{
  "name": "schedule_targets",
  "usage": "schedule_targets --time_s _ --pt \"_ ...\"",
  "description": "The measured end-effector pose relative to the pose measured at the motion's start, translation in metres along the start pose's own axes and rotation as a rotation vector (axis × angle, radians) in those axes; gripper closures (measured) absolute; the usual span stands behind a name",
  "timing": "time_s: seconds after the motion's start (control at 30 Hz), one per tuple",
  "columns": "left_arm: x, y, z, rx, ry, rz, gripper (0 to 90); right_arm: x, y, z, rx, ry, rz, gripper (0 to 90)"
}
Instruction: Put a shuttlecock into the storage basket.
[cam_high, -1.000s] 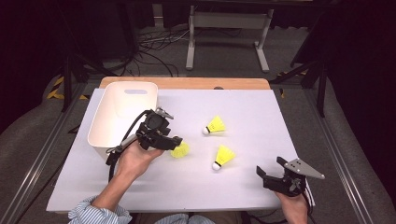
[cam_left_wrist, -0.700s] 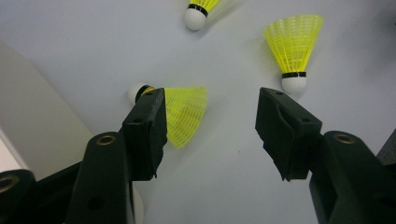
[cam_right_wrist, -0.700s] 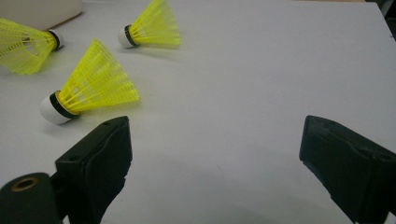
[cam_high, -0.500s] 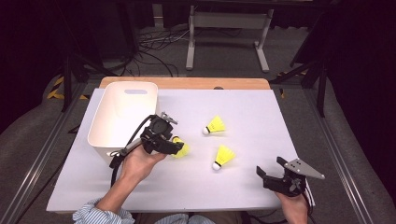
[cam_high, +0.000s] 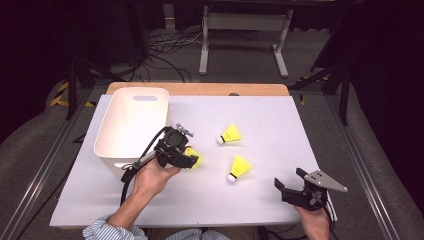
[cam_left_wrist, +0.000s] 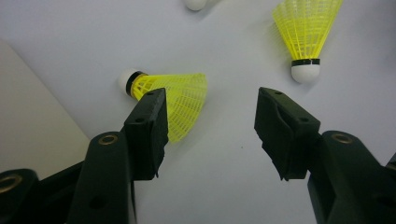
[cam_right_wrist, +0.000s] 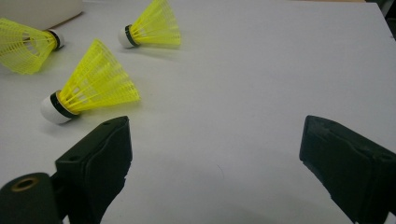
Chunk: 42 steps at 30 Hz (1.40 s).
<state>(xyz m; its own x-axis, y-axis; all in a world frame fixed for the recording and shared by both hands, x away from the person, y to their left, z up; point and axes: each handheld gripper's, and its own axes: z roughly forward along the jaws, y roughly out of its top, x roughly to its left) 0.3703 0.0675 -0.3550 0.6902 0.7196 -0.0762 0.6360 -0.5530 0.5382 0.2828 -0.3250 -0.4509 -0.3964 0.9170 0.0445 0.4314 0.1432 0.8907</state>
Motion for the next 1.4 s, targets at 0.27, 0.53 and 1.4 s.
schedule_targets --time_s 0.27,0.53,1.4 --pt "-0.005 0.000 0.010 0.023 0.005 0.004 45.1 0.000 0.000 0.000 -0.001 0.000 -0.001 10.1" --pt "-0.006 0.000 0.019 0.046 0.034 -0.006 45.6 0.000 0.000 0.000 -0.001 0.001 -0.004 10.0" --pt "-0.003 0.005 0.043 0.119 0.137 -0.029 51.6 0.001 0.000 0.000 -0.001 0.008 -0.009 10.0"
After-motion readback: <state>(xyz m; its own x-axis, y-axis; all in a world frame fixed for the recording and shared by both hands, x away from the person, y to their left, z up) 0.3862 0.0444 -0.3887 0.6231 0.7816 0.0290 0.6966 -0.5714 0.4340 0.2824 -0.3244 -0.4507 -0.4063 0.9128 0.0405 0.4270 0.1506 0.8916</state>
